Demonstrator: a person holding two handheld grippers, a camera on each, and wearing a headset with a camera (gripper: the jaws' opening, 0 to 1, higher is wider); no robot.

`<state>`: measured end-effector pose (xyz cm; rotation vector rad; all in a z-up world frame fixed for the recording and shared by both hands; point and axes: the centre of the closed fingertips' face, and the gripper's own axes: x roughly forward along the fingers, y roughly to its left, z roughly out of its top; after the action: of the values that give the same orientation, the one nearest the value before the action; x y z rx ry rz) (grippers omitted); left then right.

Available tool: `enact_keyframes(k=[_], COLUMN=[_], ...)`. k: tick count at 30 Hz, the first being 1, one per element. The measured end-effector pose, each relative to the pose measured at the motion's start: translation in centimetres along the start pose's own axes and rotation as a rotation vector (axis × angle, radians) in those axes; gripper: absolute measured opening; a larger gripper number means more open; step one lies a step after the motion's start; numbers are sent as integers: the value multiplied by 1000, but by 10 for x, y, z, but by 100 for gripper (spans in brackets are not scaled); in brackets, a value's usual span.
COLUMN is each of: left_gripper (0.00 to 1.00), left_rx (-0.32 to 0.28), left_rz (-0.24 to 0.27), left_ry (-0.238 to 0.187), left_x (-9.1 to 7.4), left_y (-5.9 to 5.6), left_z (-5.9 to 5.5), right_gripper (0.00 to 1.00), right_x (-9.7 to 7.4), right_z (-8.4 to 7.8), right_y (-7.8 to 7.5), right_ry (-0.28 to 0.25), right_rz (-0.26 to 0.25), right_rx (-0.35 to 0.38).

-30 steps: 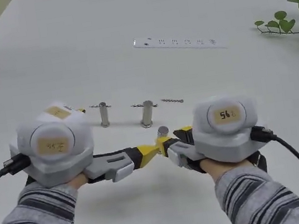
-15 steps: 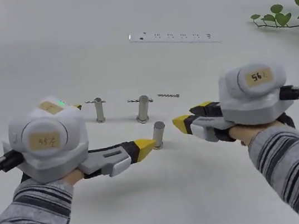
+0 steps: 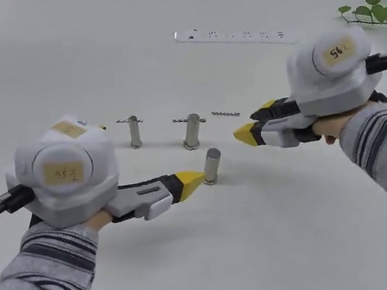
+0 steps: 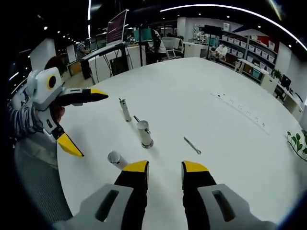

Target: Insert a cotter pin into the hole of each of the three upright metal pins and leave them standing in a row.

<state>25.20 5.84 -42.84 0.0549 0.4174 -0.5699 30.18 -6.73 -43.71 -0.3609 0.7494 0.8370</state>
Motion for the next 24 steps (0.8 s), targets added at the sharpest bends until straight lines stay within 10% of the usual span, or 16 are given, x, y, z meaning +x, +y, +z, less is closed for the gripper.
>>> enact_keyframes(k=[24], left_gripper=[96], left_rx=[-14], left_rz=[4], left_ry=[25], left_x=[-4], left_y=[2], left_z=[-7], right_gripper=[17], right_x=[50], right_z=[-13], right_y=[-43], right_ry=[128], right_rz=[34], right_rx=[-101])
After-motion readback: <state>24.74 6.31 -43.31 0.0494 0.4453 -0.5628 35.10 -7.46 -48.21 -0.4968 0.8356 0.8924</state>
